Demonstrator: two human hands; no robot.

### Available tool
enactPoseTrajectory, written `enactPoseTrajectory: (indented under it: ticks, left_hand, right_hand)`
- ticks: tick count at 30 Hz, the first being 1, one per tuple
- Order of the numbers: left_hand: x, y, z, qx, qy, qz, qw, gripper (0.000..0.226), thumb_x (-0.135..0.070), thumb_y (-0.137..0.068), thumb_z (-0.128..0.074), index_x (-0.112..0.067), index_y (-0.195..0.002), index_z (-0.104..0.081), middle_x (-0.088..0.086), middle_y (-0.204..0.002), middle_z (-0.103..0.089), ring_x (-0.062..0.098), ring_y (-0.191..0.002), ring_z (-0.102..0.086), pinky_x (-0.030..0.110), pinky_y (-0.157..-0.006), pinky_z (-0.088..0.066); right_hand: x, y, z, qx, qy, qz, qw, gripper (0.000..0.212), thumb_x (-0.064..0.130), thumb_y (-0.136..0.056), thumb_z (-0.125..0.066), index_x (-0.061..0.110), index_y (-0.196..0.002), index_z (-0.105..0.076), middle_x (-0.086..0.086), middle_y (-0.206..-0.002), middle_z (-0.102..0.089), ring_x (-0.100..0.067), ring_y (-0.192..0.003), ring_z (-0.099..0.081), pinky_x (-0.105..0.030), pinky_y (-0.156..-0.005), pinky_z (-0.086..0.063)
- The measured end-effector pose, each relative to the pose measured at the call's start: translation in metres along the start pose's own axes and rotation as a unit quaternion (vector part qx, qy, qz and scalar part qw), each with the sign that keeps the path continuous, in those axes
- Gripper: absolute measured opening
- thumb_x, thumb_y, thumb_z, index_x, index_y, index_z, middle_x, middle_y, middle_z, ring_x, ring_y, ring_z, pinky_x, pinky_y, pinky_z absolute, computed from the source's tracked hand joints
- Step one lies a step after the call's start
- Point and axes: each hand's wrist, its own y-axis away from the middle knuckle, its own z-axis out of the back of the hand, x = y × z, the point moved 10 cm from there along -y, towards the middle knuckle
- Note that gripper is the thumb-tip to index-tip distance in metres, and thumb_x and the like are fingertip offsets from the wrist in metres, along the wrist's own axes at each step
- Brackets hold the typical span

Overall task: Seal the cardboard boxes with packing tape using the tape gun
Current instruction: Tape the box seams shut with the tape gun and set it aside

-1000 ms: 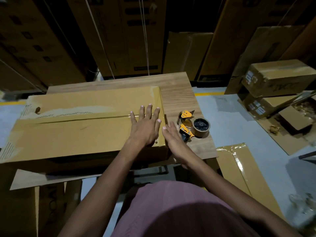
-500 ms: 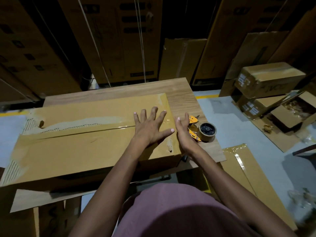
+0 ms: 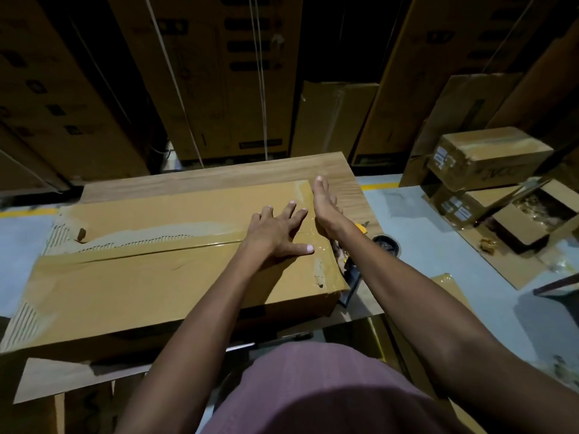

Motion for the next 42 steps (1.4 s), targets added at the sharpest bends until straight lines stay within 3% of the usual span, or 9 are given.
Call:
enactPoseTrajectory:
  ticks: [6,9,12,17,21,28,32,36,42]
  left_hand:
    - [0.000,-0.001,-0.003,-0.001,0.037,0.013,0.999,0.114,-0.075,-0.083,-0.060,-0.029,-0.162,0.009,-0.010,-0.170,0.009,0.039,-0.151,-0.011,0.047,-0.118,-0.022]
    - [-0.001,-0.002,-0.004,0.011,0.040,0.010,0.999,0.115,-0.075,-0.083,-0.060,-0.028,-0.162,0.010,-0.010,-0.170,0.010,0.039,-0.151,-0.010,0.047,-0.117,-0.021]
    - [-0.001,-0.003,-0.005,0.007,0.039,0.011,0.999,0.117,-0.075,-0.083,-0.060,-0.026,-0.162,0.011,-0.008,-0.170,0.008,0.038,-0.149,-0.012,0.046,-0.116,-0.022]
    - [0.007,-0.007,-0.011,0.010,0.070,0.019,0.997,0.122,-0.081,-0.079,-0.058,-0.028,-0.161,0.015,-0.012,-0.169,0.013,0.038,-0.153,-0.001,0.049,-0.119,-0.016]
    - [0.007,-0.002,-0.017,-0.008,0.112,0.008,0.994,0.120,-0.081,-0.080,-0.057,-0.027,-0.161,0.014,-0.011,-0.167,0.021,0.038,-0.154,0.009,0.054,-0.122,-0.007]
    - [0.004,-0.001,-0.019,-0.007,0.128,0.002,0.992,0.116,-0.077,-0.085,-0.055,-0.025,-0.161,0.015,-0.009,-0.166,0.027,0.037,-0.153,0.020,0.053,-0.123,0.006]
    - [0.005,0.000,-0.019,-0.022,0.142,-0.005,0.990,0.101,-0.073,-0.092,-0.047,-0.028,-0.161,0.012,-0.009,-0.166,0.025,0.036,-0.153,0.020,0.053,-0.122,0.008]
    - [0.003,0.011,-0.016,-0.149,0.116,0.020,0.982,0.062,-0.047,-0.108,-0.022,-0.029,-0.163,0.003,-0.010,-0.169,0.012,0.034,-0.156,0.007,0.050,-0.124,0.003]
    - [0.001,0.014,-0.016,-0.187,0.091,0.031,0.978,0.059,-0.041,-0.109,-0.017,-0.025,-0.163,-0.002,-0.008,-0.171,0.004,0.034,-0.156,-0.001,0.050,-0.125,-0.003]
  right_hand:
    - [-0.020,0.021,-0.002,-0.012,0.106,-0.002,0.994,0.057,0.063,-0.104,-0.016,0.053,-0.160,-0.012,-0.001,-0.174,-0.001,-0.039,-0.156,-0.001,-0.063,-0.121,-0.007]
    - [0.004,0.001,-0.004,-0.018,0.197,0.024,0.980,0.060,0.049,-0.109,-0.018,0.036,-0.166,-0.006,-0.003,-0.174,-0.008,-0.035,-0.158,0.009,-0.058,-0.123,-0.002]
    - [0.023,-0.026,-0.005,-0.038,0.265,0.045,0.962,0.059,0.041,-0.110,-0.021,0.028,-0.166,-0.011,-0.005,-0.172,-0.019,-0.036,-0.159,0.004,-0.058,-0.123,-0.004]
    - [0.018,-0.043,-0.007,-0.064,0.210,0.014,0.975,0.050,0.033,-0.111,-0.020,0.018,-0.155,-0.038,-0.014,-0.157,-0.045,-0.030,-0.157,-0.012,-0.053,-0.119,-0.016]
    - [-0.009,-0.026,-0.005,-0.067,0.206,-0.024,0.976,0.051,0.033,-0.111,-0.019,0.011,-0.139,-0.056,-0.016,-0.150,-0.051,-0.032,-0.151,-0.025,-0.051,-0.116,-0.024]
    - [0.022,-0.039,0.001,-0.070,0.268,-0.013,0.961,0.055,0.034,-0.112,-0.020,0.007,-0.129,-0.064,-0.017,-0.145,-0.057,-0.033,-0.145,-0.033,-0.050,-0.113,-0.025]
    - [0.021,-0.050,-0.002,-0.051,0.252,-0.006,0.966,0.060,0.041,-0.112,-0.017,0.006,-0.138,-0.059,-0.020,-0.148,-0.053,-0.037,-0.144,-0.036,-0.050,-0.115,-0.026]
    - [-0.013,-0.015,-0.002,-0.034,0.264,0.007,0.964,0.058,0.044,-0.111,-0.019,0.009,-0.141,-0.054,-0.021,-0.151,-0.049,-0.039,-0.145,-0.034,-0.052,-0.114,-0.027]
    - [-0.062,0.059,0.004,-0.017,0.295,-0.008,0.955,0.055,0.040,-0.113,-0.019,0.004,-0.139,-0.052,-0.024,-0.154,-0.045,-0.032,-0.157,-0.012,-0.052,-0.118,-0.021]
